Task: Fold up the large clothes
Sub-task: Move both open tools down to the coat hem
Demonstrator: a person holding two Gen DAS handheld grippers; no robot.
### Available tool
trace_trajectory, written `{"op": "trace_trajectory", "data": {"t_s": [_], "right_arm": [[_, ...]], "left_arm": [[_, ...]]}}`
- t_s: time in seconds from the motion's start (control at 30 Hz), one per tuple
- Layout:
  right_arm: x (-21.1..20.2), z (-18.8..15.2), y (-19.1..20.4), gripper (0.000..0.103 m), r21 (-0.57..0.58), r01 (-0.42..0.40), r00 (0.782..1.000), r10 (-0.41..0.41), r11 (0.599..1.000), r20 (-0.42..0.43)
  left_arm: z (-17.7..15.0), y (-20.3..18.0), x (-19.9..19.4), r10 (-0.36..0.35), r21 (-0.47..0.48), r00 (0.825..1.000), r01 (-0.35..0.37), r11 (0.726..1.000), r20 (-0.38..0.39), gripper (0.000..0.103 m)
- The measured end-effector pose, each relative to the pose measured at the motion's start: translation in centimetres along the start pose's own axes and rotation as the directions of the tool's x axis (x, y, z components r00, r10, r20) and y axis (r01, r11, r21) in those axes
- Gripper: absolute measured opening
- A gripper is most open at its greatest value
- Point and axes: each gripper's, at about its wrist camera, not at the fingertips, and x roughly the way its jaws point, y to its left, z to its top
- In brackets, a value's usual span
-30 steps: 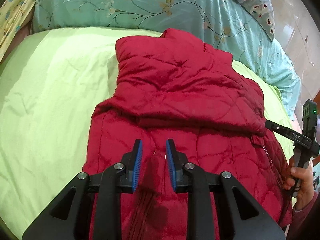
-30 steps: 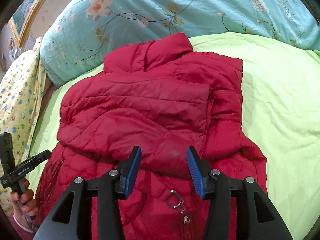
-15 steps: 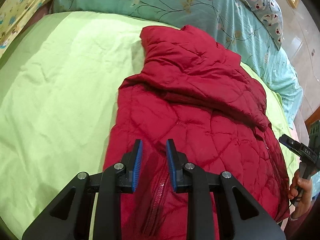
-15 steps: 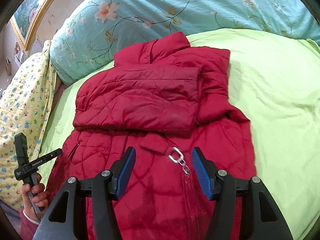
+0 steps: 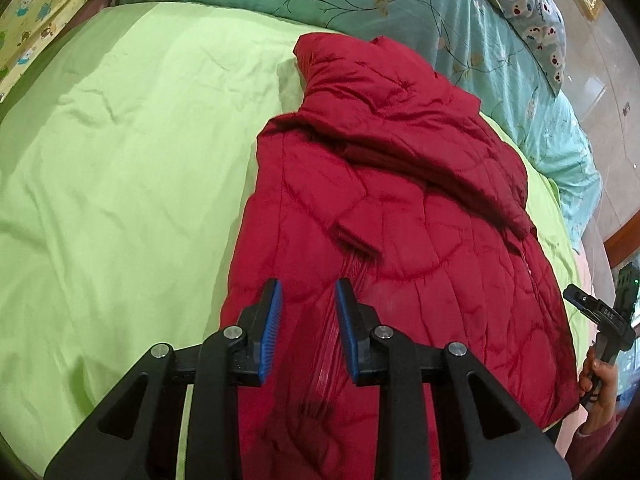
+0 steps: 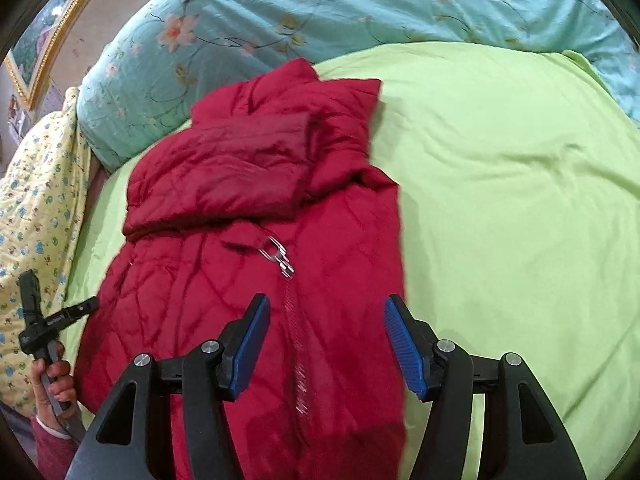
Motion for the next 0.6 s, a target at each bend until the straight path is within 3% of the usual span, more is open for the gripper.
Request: {"op": "trace_trajectory", "data": {"t_s": [0.17, 0.6], "right_arm": [[-0.7, -2.2, -0.2, 0.07, -0.037, 0.068, 0.997, -0.069, 0.997, -0.041], [-2.8, -7.9, -0.3, 0.07, -0.005, -0.002, 0.992, 0.001, 1.0, -0.129]], "left_arm": [[-1.5, 0.3, -0.8, -0.001, 0.015, 1.0, 0.001, 1.0, -0.018, 0.025], [-5.3, 0.6, -2.4, -0.003, 0.068, 0.998, 0.007, 0.998, -0.062, 0.028]]}}
